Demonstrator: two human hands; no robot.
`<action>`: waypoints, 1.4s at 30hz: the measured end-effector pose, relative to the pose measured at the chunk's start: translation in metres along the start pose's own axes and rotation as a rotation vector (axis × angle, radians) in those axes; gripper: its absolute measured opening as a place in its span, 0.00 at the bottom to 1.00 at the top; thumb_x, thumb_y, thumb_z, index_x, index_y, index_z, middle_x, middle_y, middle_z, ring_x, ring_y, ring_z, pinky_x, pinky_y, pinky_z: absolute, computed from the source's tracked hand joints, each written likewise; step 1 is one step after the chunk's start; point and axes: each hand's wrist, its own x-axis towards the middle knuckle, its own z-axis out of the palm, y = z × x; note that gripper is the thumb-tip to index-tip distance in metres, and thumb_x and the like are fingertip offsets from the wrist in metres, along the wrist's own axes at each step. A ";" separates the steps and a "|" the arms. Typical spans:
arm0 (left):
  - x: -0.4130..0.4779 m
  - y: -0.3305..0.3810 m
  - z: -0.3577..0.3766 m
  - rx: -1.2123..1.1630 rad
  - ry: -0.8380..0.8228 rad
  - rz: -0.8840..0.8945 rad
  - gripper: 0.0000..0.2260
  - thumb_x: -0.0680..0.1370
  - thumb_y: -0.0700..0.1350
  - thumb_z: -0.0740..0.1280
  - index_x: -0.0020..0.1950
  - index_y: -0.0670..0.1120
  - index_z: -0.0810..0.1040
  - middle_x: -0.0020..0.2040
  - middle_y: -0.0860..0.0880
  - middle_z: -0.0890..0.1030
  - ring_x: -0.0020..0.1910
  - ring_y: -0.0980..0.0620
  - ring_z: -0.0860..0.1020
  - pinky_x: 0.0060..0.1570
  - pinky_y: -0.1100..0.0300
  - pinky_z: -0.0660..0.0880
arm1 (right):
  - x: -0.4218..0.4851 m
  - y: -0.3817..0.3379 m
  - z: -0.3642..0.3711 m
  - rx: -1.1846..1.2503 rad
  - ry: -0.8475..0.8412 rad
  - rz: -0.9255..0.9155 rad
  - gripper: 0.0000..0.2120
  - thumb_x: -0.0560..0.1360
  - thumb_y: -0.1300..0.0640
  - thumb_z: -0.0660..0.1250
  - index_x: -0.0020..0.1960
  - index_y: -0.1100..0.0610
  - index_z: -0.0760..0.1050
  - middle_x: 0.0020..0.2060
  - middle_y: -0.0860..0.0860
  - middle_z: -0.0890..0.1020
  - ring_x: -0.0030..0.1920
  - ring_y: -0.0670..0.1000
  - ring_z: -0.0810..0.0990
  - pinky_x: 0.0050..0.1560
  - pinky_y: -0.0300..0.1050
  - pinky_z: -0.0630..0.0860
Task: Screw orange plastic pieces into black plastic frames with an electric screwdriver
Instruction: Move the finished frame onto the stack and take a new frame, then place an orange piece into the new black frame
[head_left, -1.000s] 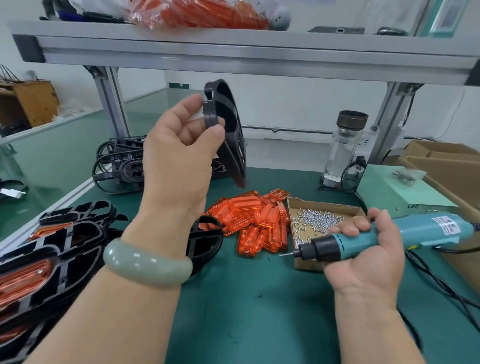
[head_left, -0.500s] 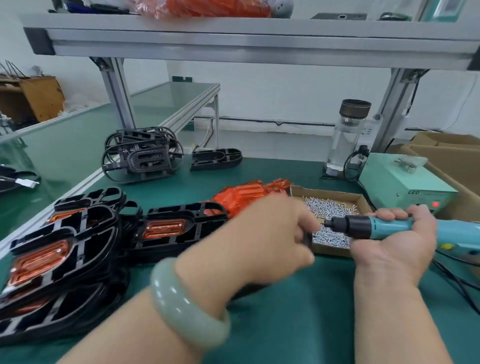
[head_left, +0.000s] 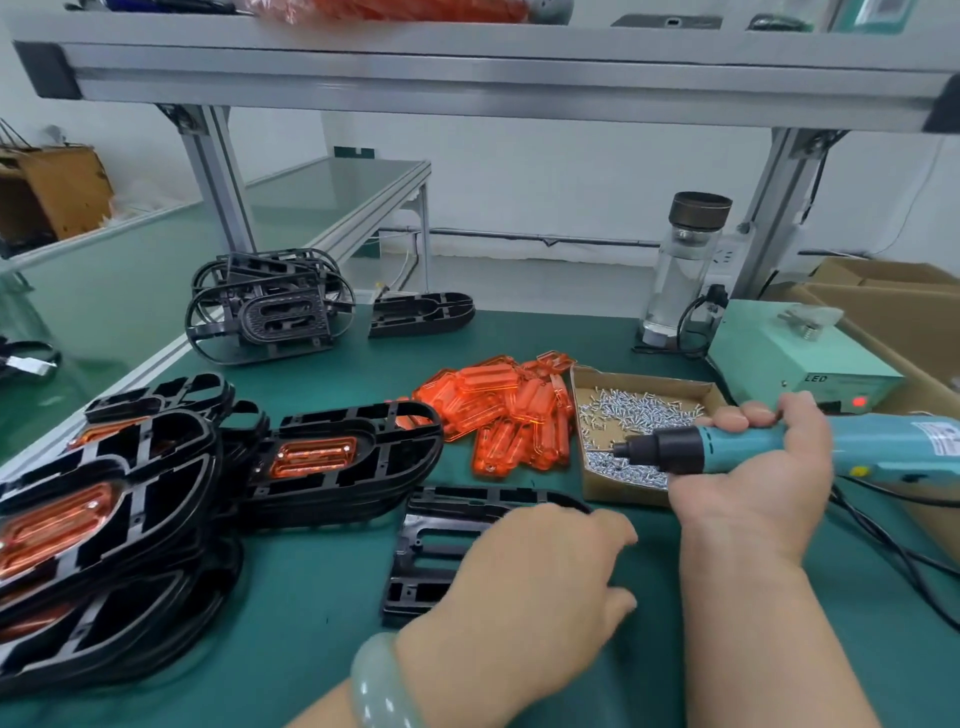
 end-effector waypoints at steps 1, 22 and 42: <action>-0.002 -0.006 -0.006 -0.052 0.065 0.000 0.15 0.76 0.54 0.63 0.62 0.55 0.72 0.54 0.52 0.81 0.54 0.50 0.76 0.55 0.54 0.73 | -0.001 -0.001 0.003 0.005 -0.009 0.004 0.13 0.79 0.56 0.64 0.37 0.51 0.66 0.26 0.44 0.71 0.26 0.44 0.70 0.32 0.34 0.71; 0.047 -0.054 0.006 -0.150 0.227 -0.305 0.15 0.80 0.47 0.59 0.67 0.45 0.70 0.63 0.48 0.73 0.63 0.50 0.71 0.61 0.62 0.64 | -0.002 0.008 0.005 -0.133 0.005 0.040 0.12 0.79 0.57 0.65 0.37 0.52 0.67 0.27 0.44 0.71 0.26 0.44 0.69 0.34 0.37 0.69; 0.055 -0.047 -0.027 0.230 0.195 -0.344 0.13 0.74 0.45 0.63 0.58 0.47 0.73 0.54 0.44 0.73 0.52 0.42 0.76 0.44 0.55 0.69 | 0.002 0.006 0.003 -0.136 -0.003 0.028 0.12 0.79 0.56 0.64 0.38 0.52 0.66 0.27 0.44 0.71 0.26 0.44 0.69 0.34 0.37 0.70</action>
